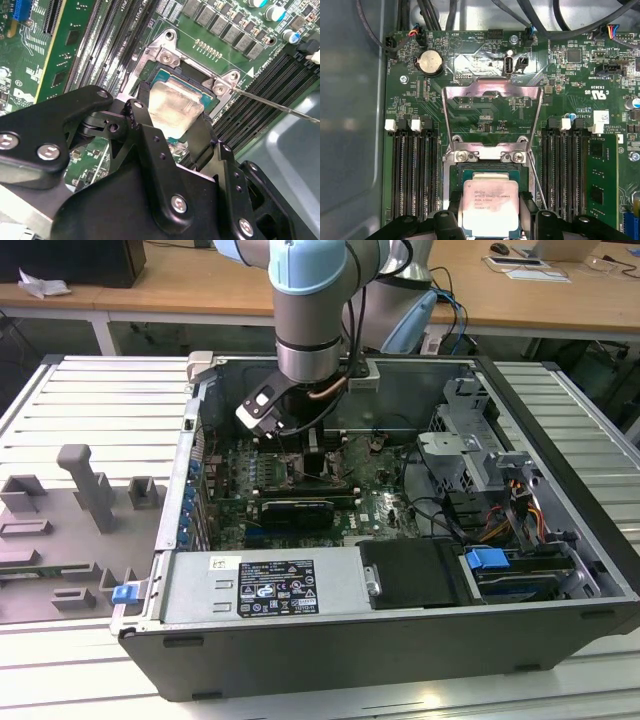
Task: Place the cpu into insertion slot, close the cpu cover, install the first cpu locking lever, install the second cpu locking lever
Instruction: 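Place the cpu into insertion slot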
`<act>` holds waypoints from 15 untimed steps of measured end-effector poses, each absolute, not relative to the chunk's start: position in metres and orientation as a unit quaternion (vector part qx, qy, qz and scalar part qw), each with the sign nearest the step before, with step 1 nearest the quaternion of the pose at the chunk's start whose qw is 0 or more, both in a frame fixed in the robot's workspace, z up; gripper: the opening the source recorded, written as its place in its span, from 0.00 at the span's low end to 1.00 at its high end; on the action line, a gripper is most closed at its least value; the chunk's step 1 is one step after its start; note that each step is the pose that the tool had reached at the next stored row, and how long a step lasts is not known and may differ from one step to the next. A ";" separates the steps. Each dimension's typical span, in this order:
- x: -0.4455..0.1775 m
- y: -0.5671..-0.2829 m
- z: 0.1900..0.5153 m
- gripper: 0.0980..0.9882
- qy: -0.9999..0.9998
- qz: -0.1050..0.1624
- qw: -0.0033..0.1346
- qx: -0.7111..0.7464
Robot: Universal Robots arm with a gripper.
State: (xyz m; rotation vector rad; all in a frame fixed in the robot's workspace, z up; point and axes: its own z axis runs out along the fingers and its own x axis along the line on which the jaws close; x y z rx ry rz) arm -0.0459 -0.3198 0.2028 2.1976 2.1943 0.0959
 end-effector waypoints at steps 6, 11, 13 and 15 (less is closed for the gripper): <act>-0.046 -0.320 0.200 0.49 0.704 0.031 0.018 0.709; -0.046 -0.320 0.200 0.58 0.704 0.030 0.018 0.709; -0.046 -0.318 0.200 0.58 0.704 0.030 0.018 0.709; -0.045 -0.317 0.200 0.58 0.704 0.030 0.018 0.709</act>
